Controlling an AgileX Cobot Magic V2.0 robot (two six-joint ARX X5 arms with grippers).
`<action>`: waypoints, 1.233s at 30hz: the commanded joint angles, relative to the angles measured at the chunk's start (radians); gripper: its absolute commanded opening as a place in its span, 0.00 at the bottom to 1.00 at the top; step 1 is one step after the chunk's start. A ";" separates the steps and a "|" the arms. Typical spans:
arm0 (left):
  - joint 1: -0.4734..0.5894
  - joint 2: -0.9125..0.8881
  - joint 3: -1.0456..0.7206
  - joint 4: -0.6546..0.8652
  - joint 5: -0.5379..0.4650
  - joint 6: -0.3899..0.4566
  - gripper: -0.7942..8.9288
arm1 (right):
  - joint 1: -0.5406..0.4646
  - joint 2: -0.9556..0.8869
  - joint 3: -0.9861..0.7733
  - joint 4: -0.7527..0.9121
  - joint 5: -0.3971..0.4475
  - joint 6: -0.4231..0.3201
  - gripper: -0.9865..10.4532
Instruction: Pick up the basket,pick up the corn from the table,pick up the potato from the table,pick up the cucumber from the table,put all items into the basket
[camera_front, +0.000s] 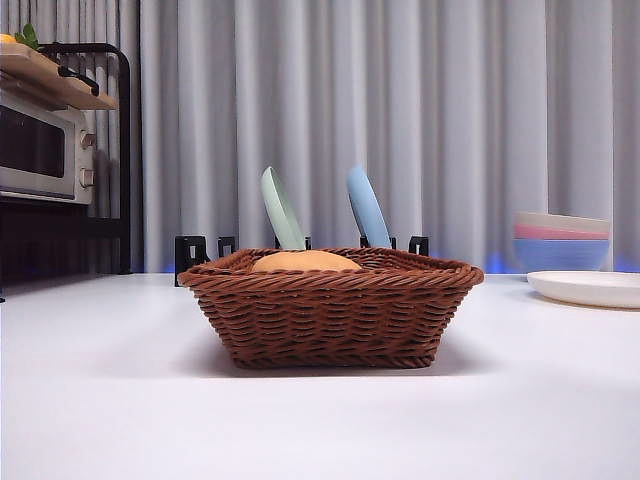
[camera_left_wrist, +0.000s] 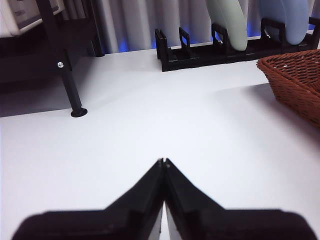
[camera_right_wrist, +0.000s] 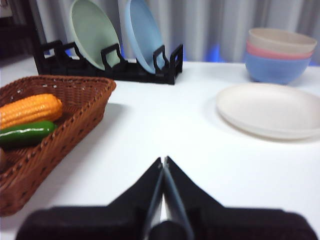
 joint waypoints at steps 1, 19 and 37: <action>0.003 -0.002 -0.014 0.002 -0.001 -0.006 0.08 | -0.001 -0.003 -0.009 -0.021 0.000 0.064 0.09; 0.003 -0.002 -0.014 0.002 -0.001 -0.006 0.08 | -0.001 -0.002 -0.009 -0.048 0.004 0.097 0.09; 0.003 -0.002 -0.014 0.002 -0.001 -0.006 0.08 | -0.001 -0.002 -0.008 -0.048 0.004 0.097 0.09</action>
